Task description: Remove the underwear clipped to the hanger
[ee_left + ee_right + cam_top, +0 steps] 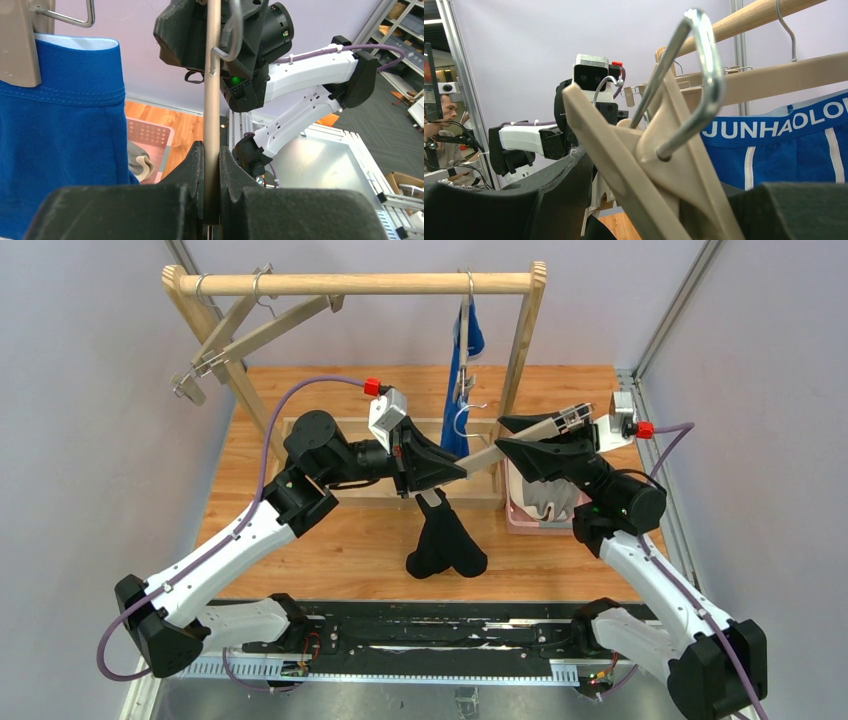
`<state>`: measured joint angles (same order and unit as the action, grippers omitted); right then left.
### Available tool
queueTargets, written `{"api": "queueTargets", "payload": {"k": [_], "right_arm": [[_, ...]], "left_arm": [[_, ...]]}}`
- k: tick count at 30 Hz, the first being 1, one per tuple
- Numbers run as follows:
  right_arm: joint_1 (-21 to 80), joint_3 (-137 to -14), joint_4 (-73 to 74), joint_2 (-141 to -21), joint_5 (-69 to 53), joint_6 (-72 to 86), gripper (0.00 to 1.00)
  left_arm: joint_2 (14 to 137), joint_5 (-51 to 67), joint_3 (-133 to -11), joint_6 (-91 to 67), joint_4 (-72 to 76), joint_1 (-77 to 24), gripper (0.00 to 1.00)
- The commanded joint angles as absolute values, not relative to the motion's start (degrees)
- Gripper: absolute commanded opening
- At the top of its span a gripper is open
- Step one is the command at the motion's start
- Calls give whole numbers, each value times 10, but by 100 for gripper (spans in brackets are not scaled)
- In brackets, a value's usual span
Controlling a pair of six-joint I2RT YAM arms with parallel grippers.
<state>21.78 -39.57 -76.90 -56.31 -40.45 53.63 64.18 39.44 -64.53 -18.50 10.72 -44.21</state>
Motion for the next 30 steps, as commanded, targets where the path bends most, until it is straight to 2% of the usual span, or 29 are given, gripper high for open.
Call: {"api": "queueTargets", "payload": {"k": [1,4,5,15,16,18,19,21,25,30], "right_arm": [[233,-396,-750,-548,-430,515,41],[235,-401,-733,-544,-432,507,5],[235,-402,-724,-543,-431,504,1],[238,-411,-643,-521,-433,460,1],[238,-412,-633,-519,-434,454,4],[238,-404,-640,-515,-431,451,38],[238,-397,-651,-513,-426,453,49],[238,-384,-667,-508,-413,455,60],[239,-374,-692,-506,-404,461,70],[243,-375,-711,-512,-391,468,71]], "left_arm": [[640,366,-649,-191,171,-452,0],[641,364,-647,-193,178,-452,0],[641,363,-648,-193,180,-452,0],[640,361,-641,-192,182,-452,0],[637,358,-639,-188,182,-452,0],[631,354,-638,-183,185,-452,0],[629,354,-637,-185,188,-452,0],[627,355,-637,-188,193,-452,0],[621,345,-623,-203,226,-452,0],[628,352,-617,-222,252,-452,0]]}}
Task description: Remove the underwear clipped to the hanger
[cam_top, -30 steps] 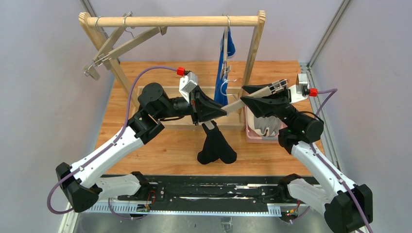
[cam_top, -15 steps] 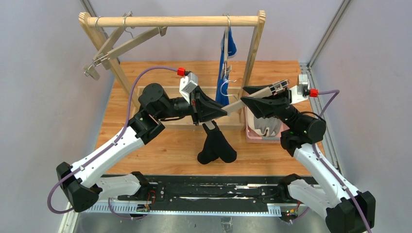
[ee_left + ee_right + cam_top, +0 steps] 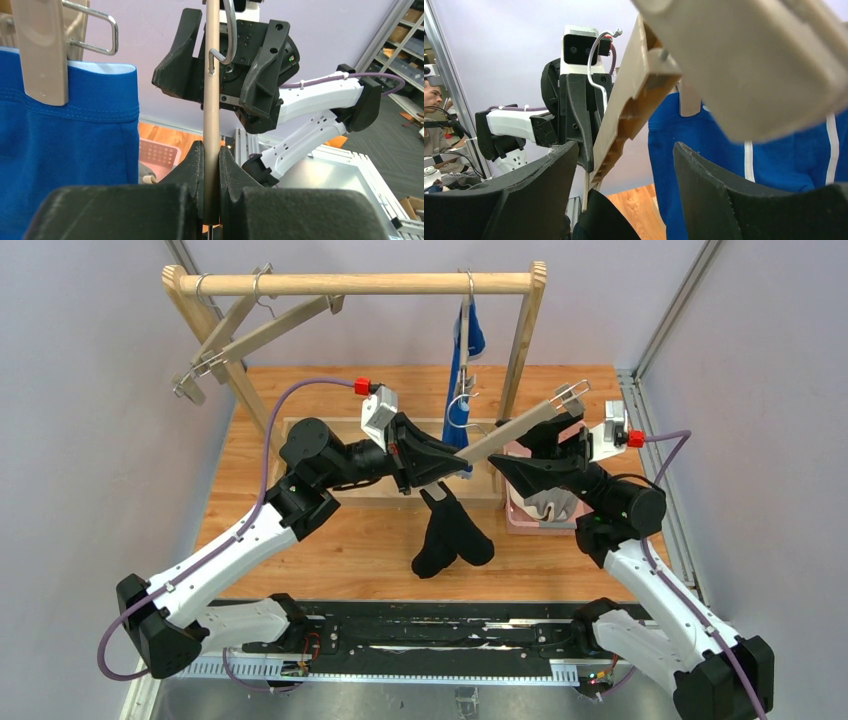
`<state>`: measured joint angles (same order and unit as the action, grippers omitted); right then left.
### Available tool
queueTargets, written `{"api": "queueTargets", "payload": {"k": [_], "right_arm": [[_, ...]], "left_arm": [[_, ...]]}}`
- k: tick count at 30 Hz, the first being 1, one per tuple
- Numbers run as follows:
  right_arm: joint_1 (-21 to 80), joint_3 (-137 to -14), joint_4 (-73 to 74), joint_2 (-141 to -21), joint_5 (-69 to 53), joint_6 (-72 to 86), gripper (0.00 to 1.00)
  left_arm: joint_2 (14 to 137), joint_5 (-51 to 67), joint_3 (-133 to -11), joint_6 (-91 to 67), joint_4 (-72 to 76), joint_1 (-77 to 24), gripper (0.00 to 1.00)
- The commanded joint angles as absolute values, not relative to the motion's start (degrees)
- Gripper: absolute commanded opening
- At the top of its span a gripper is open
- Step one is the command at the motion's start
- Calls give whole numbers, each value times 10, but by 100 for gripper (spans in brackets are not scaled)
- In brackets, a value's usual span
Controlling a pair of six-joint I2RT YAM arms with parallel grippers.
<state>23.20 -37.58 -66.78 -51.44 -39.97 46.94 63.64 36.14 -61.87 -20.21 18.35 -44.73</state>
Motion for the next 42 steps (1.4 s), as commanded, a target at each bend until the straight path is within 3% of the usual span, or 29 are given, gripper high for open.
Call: {"api": "queueTargets", "payload": {"k": [1,15,21,23,26,27,29,31,33,42], "right_arm": [[243,-375,-714,-514,-389,468,70],[245,-394,-821,-573,-364,504,72],[246,-406,-837,-590,-369,517,68],[247,-411,-834,-590,-372,514,60],[248,-419,-819,-589,-383,512,34],[248,-421,-817,-589,-385,514,31],[249,-422,-817,-589,-384,519,37],[250,-424,-813,-588,-384,520,54],[251,-424,-811,-588,-384,518,63],[256,-427,-804,-588,-381,513,64]], "left_arm": [[629,352,-616,-224,255,-452,0],[627,339,-582,-254,314,-453,0],[629,340,-581,-256,316,-454,0],[630,339,-580,-255,316,-454,0],[631,338,-579,-255,316,-454,0],[632,338,-579,-255,316,-454,0],[634,338,-579,-255,316,-454,0],[635,338,-578,-255,317,-455,0],[636,336,-577,-254,316,-455,0],[642,334,-580,-252,316,-459,0]]}}
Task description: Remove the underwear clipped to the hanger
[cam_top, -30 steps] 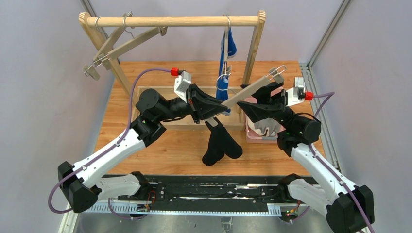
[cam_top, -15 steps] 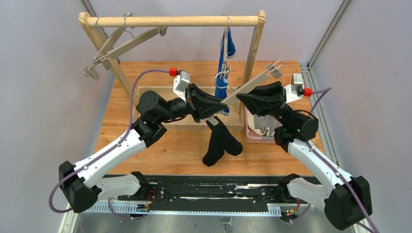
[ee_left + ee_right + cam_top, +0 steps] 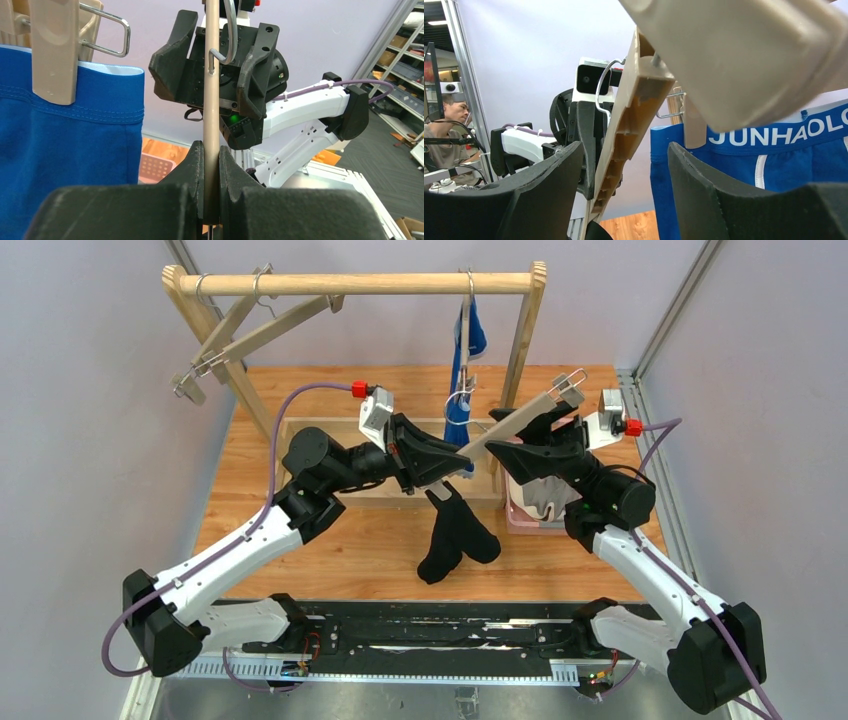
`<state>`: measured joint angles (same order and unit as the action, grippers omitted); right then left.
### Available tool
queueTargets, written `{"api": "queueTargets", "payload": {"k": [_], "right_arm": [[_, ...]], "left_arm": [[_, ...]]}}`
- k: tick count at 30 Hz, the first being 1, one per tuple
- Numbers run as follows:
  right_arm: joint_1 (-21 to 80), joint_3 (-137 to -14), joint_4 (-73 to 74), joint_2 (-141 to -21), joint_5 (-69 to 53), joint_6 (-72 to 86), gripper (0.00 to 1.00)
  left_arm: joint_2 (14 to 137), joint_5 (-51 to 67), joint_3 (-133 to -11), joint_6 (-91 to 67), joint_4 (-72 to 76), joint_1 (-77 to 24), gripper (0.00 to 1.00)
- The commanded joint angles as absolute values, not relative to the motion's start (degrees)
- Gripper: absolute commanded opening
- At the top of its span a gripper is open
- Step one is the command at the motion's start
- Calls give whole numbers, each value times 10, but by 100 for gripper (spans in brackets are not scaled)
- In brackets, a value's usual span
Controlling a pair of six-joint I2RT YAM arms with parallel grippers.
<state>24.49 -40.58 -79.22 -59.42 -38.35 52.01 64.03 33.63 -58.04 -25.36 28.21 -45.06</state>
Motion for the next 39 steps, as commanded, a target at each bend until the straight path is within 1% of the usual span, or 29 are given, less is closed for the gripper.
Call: {"api": "queueTargets", "payload": {"k": [1,4,5,8,9,11,12,18,19,21,22,23,25,34,39], "right_arm": [[256,-427,-805,-588,-380,513,65],[258,-429,-802,-589,-380,509,63],[258,-430,-800,-589,-383,508,60],[261,-434,-790,-588,-389,506,43],[263,-436,-787,-588,-393,504,34],[265,-438,-777,-587,-398,499,6],[266,-439,-769,-585,-399,495,1],[270,-429,-734,-561,-396,457,0],[270,-427,-734,-557,-394,454,1],[270,-424,-736,-552,-393,450,1],[270,-423,-736,-550,-390,451,1],[270,-422,-737,-549,-388,451,1],[270,-419,-738,-546,-382,457,1],[270,-431,-769,-550,-396,500,1],[270,-439,-793,-552,-407,535,1]], "left_arm": [[644,334,-580,-252,316,-460,0],[648,335,-580,-252,316,-464,0],[649,335,-580,-252,316,-464,0],[651,334,-581,-252,316,-466,0],[653,333,-582,-253,316,-467,0],[653,334,-583,-252,316,-467,0],[653,333,-582,-252,316,-467,0],[642,328,-584,-250,316,-467,0],[641,329,-583,-252,316,-467,2],[639,329,-581,-254,316,-467,12],[638,330,-579,-255,316,-467,23],[636,329,-575,-254,316,-467,30],[630,327,-566,-253,316,-467,40],[593,328,-507,-237,315,-467,55],[577,323,-494,-219,300,-467,58]]}}
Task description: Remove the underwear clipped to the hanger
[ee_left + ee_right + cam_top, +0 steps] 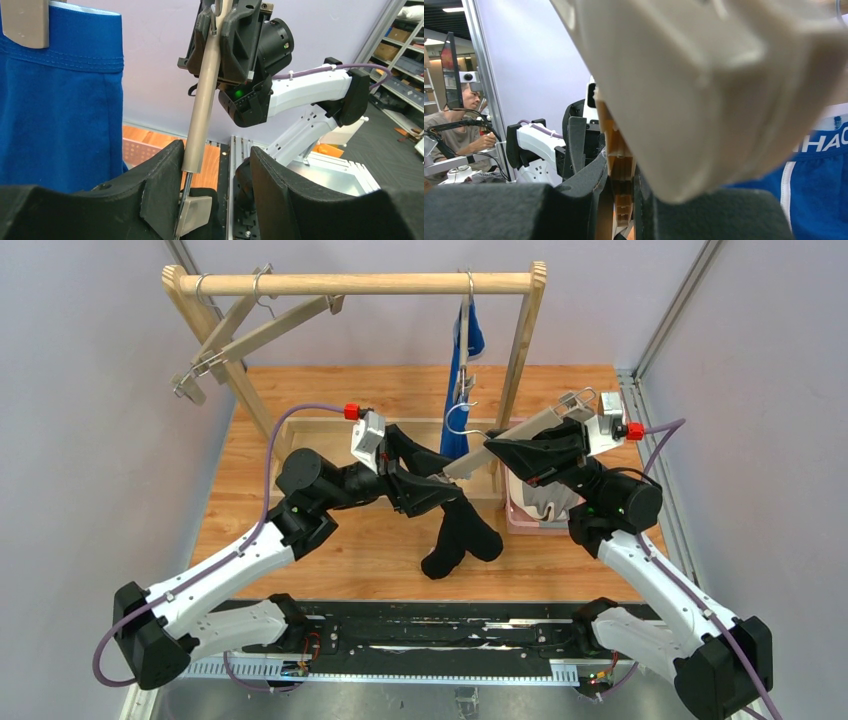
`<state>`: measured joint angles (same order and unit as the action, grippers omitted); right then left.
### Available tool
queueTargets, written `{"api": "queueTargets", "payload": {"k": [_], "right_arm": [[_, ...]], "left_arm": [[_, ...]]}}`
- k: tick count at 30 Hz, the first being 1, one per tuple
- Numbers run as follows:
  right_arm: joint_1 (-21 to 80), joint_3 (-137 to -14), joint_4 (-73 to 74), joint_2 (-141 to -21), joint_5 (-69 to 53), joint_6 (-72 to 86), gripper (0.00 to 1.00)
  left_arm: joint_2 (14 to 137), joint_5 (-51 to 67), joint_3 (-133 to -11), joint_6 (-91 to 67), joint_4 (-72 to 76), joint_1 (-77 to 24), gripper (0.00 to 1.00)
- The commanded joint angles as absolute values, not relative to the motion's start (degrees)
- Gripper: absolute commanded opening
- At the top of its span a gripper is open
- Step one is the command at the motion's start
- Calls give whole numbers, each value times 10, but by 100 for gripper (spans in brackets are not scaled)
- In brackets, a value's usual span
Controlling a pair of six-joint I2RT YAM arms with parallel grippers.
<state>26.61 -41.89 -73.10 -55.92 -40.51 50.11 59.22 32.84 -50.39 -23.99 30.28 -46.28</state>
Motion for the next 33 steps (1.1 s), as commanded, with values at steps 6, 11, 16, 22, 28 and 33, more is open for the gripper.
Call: {"api": "queueTargets", "payload": {"k": [6,11,16,22,28,33], "right_arm": [[270,-445,-792,-546,-419,551,1],[270,-450,-787,-538,-434,562,0],[270,-451,-786,-529,-438,571,1],[270,-453,-782,-517,-438,577,1],[270,-444,-777,-516,-429,571,1],[270,-439,-777,-517,-427,567,1]], "left_arm": [[573,320,-489,-213,299,-467,60],[566,295,-488,-197,290,-466,62],[571,299,-498,-192,283,-467,65],[577,315,-504,-199,280,-467,68],[592,352,-515,-217,280,-467,36],[593,370,-519,-216,280,-467,0]]}}
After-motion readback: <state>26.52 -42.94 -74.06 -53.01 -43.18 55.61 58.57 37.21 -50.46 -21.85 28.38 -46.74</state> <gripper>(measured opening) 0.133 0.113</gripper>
